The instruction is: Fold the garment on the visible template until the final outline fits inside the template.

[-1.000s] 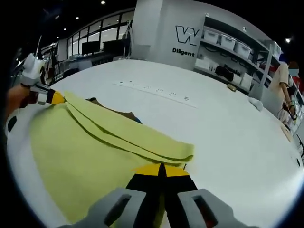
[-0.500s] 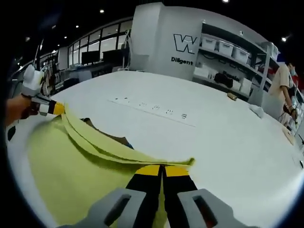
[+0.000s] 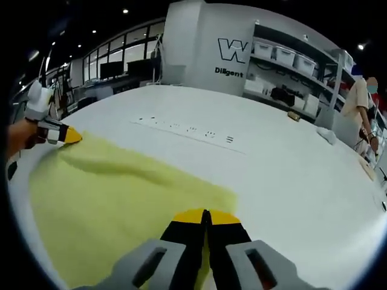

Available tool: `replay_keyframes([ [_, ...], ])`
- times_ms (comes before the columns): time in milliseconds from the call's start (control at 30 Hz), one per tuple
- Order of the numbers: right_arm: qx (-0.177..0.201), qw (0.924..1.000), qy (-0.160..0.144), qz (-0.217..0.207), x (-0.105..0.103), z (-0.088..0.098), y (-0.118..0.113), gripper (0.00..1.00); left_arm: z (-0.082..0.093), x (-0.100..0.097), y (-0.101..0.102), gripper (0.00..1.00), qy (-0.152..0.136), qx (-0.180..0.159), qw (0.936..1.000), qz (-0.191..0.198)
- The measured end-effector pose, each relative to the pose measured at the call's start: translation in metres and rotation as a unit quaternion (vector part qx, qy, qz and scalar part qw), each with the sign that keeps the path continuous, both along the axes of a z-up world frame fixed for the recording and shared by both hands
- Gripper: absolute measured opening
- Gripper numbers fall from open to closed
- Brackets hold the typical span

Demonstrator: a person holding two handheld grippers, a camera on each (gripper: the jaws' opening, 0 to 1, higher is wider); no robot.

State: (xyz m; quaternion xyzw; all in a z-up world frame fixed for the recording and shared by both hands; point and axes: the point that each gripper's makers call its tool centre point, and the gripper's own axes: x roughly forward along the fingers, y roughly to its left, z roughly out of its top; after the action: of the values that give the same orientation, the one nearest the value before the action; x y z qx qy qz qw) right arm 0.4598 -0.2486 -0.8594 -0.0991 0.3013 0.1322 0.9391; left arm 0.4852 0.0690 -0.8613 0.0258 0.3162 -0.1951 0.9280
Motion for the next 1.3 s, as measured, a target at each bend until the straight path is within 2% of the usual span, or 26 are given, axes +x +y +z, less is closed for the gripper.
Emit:
replay_keyframes([
  [233,0.000,1.0000,0.004,0.000,-0.002,0.000,0.001,0.00,0.003,0.000,-0.001,0.00,-0.003,-0.001,1.0000,0.001],
  [367,0.000,1.0000,-0.001,0.003,-0.003,0.003,0.005,0.00,0.012,-0.003,-0.008,0.00,-0.011,-0.009,0.9999,-0.002],
  [467,-0.001,1.0000,-0.005,0.007,-0.002,0.006,0.008,0.00,0.018,-0.003,-0.017,0.00,-0.018,-0.011,0.9997,-0.012],
  [567,0.001,0.9999,-0.008,0.010,-0.003,0.010,0.011,0.00,0.023,-0.004,-0.031,0.00,-0.030,-0.010,0.9985,-0.045],
  [633,0.001,0.9999,-0.009,0.012,-0.003,0.011,0.012,0.00,0.025,-0.004,-0.038,0.05,-0.034,-0.010,0.9972,-0.066],
  [767,-0.001,0.9999,-0.011,0.013,-0.004,0.012,0.012,0.00,0.026,-0.004,-0.048,0.19,-0.034,-0.016,0.9960,-0.081],
  [867,0.000,0.9999,-0.012,0.011,-0.004,0.013,0.011,0.00,0.026,-0.006,-0.061,0.24,-0.033,-0.020,0.9938,-0.104],
  [1067,0.003,0.9998,-0.010,0.015,-0.007,0.010,0.016,0.00,0.028,-0.002,-0.085,0.20,-0.041,-0.015,0.9894,-0.139],
  [1300,0.005,0.9998,-0.008,0.018,-0.008,0.008,0.019,0.00,0.016,0.003,-0.095,0.18,-0.026,0.005,0.9869,-0.159],
])
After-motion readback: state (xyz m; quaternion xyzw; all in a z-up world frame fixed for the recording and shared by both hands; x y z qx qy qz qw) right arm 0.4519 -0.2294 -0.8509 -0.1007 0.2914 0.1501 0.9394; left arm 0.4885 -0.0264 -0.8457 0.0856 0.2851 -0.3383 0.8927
